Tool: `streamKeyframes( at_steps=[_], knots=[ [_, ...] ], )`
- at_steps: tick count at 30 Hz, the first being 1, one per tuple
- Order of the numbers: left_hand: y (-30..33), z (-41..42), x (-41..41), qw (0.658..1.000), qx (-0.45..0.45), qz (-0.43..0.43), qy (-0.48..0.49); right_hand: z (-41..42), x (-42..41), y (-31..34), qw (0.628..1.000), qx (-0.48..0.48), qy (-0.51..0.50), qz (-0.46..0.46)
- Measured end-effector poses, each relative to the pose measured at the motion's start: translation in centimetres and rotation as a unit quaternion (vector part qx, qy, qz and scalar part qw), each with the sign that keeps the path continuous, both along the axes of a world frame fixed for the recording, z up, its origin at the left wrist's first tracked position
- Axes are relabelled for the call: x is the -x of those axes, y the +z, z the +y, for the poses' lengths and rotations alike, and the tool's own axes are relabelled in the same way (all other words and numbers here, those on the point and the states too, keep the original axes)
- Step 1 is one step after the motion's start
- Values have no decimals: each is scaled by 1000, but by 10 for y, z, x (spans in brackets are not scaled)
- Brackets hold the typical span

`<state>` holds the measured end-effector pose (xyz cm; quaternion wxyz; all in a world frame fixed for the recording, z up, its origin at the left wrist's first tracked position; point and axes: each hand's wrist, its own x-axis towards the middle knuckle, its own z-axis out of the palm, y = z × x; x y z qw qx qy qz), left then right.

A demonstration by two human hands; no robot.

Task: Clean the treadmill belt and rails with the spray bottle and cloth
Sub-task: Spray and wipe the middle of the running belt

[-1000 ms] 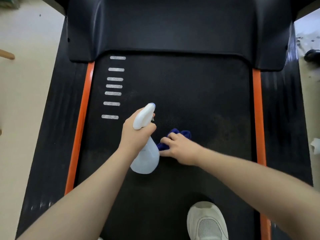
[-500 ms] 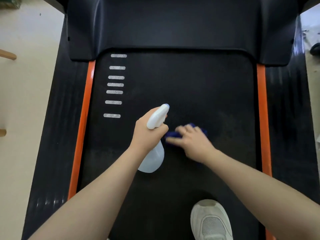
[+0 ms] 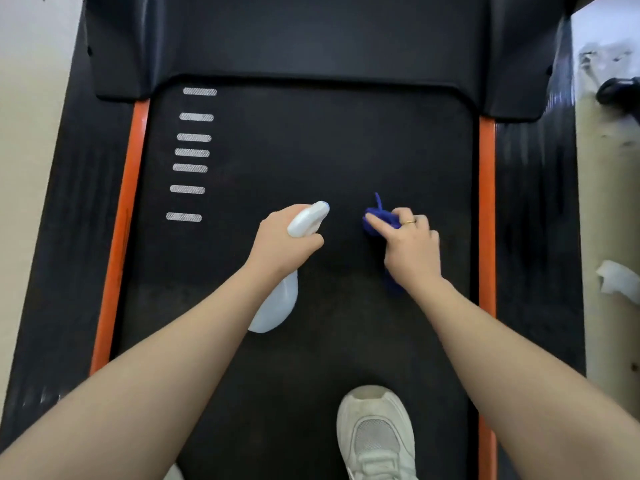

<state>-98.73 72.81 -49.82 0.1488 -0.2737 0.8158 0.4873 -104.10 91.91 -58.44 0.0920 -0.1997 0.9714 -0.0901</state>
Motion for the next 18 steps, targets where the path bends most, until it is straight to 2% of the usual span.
streamKeyframes(
  at_steps=[2, 4, 6, 8, 9, 11, 13, 15, 16, 18],
  knots=[
    [-1, 5, 4, 1000, -5, -18, -22, 0, -2, -3, 993, -6, -109, -45],
    [-3, 10, 6, 998, 12, -33, -45, -3, -22, 3, 992, 7, -110, -58],
    [-5, 14, 6, 997, 28, -46, -56, 5, -45, 0, 999, 39, -3, -36],
    [-4, 18, 6, 996, 34, -49, -65, 21, -40, -8, 992, 29, 119, 13],
    [-4, 20, 6, 996, 34, -50, -68, 27, -29, -9, 988, 28, 148, 26],
    [-2, 23, 6, 996, 26, -54, -69, 28, -15, -10, 993, 35, 104, 32],
    [-3, 24, 6, 998, -5, -43, -54, 15, -13, -9, 999, 42, -18, 15],
    [-3, 25, 8, 998, -38, -33, -26, 4, -23, -9, 994, 54, -94, -19],
    [-3, 25, 10, 998, -49, -26, -17, 4, -29, -8, 993, 58, -102, -25],
    [-1, 28, 15, 998, -61, -11, -3, 14, -38, -7, 998, 50, -32, 0]
  ],
)
